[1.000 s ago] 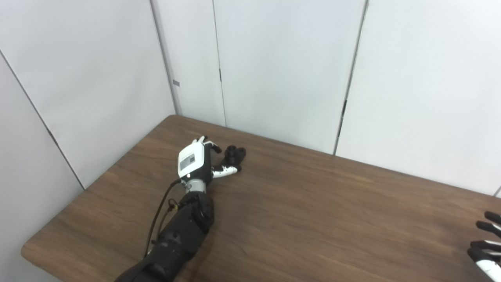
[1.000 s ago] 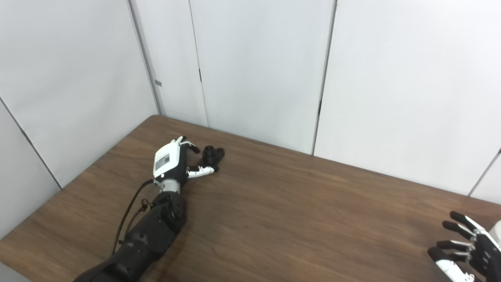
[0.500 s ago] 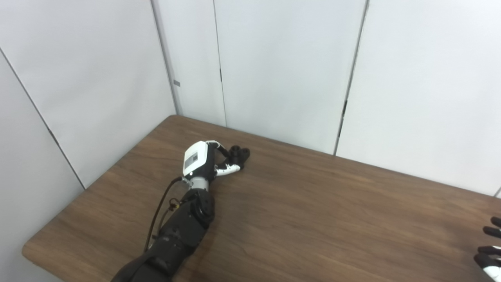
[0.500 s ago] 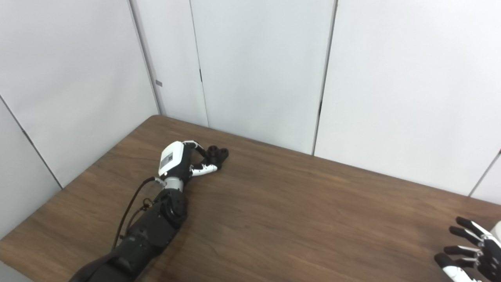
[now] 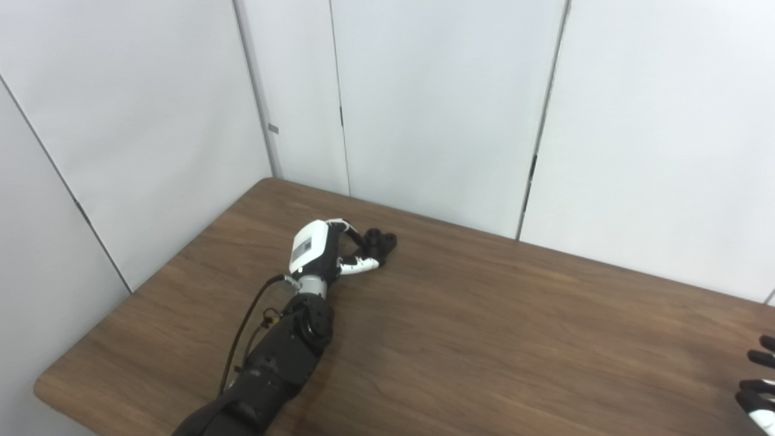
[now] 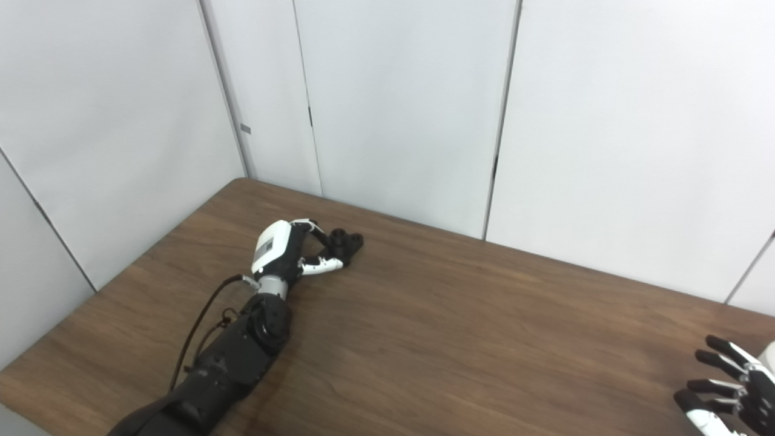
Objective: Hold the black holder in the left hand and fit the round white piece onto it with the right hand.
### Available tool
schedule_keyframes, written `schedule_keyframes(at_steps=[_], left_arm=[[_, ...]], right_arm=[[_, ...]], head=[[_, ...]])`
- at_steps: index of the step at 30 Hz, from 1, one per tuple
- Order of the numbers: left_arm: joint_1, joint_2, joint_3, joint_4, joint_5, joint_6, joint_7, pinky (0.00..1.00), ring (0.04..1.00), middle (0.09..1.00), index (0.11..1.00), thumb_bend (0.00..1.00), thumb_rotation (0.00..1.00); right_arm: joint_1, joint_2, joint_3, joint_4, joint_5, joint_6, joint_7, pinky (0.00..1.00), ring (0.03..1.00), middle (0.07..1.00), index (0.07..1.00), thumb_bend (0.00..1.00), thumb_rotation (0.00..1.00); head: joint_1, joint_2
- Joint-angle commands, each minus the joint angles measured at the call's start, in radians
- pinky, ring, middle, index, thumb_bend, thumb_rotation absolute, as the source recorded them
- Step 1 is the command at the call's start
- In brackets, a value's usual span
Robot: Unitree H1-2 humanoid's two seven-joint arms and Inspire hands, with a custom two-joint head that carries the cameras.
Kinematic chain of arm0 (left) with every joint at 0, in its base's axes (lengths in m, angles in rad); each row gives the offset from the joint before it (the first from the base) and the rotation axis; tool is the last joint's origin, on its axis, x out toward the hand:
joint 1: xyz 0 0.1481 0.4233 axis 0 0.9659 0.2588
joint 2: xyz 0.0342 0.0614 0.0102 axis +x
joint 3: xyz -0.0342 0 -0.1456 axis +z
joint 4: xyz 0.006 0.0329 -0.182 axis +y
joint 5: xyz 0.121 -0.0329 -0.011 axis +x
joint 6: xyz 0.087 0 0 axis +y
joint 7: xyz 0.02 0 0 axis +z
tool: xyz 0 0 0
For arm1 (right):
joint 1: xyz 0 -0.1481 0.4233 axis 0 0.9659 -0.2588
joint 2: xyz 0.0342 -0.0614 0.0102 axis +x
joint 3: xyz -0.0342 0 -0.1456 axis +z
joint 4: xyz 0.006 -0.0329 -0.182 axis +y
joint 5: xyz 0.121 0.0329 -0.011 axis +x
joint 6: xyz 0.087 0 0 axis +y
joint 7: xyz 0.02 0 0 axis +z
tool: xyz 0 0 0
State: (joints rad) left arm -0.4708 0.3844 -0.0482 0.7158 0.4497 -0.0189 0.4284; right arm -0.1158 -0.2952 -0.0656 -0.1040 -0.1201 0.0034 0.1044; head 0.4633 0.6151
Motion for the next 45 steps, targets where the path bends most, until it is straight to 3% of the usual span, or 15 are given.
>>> schedule_keyframes(at_steps=[1,11,19,21,30,37,45], left_arm=[[0.026,-0.003,-0.014,-0.005,-0.003,-0.047,0.001,0.90,0.889,0.822,0.480,0.52,0.07],[0.071,0.029,-0.111,-0.112,0.041,-0.159,-0.108,0.99,0.947,0.868,0.482,0.52,0.07],[0.113,0.037,-0.183,-0.249,0.086,-0.153,-0.219,0.96,0.956,0.874,0.485,0.52,0.07],[0.125,0.039,-0.205,-0.291,0.098,-0.147,-0.251,0.94,0.958,0.884,0.486,0.52,0.07],[0.132,0.044,-0.293,-0.397,0.116,-0.187,-0.374,0.94,0.973,0.911,0.488,0.52,0.08],[0.119,0.027,-0.348,-0.401,0.123,-0.262,-0.421,0.96,0.981,0.924,0.487,0.52,0.08],[0.114,-0.011,-0.406,-0.401,0.143,-0.303,-0.453,0.94,0.979,0.915,0.487,0.52,0.08]], right_arm=[[-0.018,-0.011,-0.006,-0.044,0.008,-0.019,-0.001,0.51,0.638,0.783,0.830,0.59,0.55],[-0.031,0.008,0.004,-0.083,-0.007,0.045,-0.009,0.54,0.657,0.790,0.834,0.55,0.51],[-0.045,0.026,0.014,-0.091,-0.029,0.044,-0.017,0.52,0.646,0.784,0.837,0.55,0.47],[-0.051,0.035,0.011,-0.095,-0.022,0.056,-0.015,0.58,0.656,0.782,0.829,0.57,0.48],[-0.069,0.037,0.013,-0.055,-0.045,0.002,-0.029,0.59,0.649,0.776,0.826,0.61,0.49],[-0.075,0.044,0.027,-0.069,-0.070,0.008,-0.038,0.58,0.651,0.790,0.836,0.57,0.46],[-0.094,0.051,0.031,-0.072,-0.085,0.004,-0.046,0.57,0.648,0.791,0.844,0.58,0.48]], head=[[-0.002,0.001],[-0.066,0.010],[-0.164,0.022],[-0.198,0.027],[-0.292,0.040],[-0.348,0.045],[-0.410,0.050]])
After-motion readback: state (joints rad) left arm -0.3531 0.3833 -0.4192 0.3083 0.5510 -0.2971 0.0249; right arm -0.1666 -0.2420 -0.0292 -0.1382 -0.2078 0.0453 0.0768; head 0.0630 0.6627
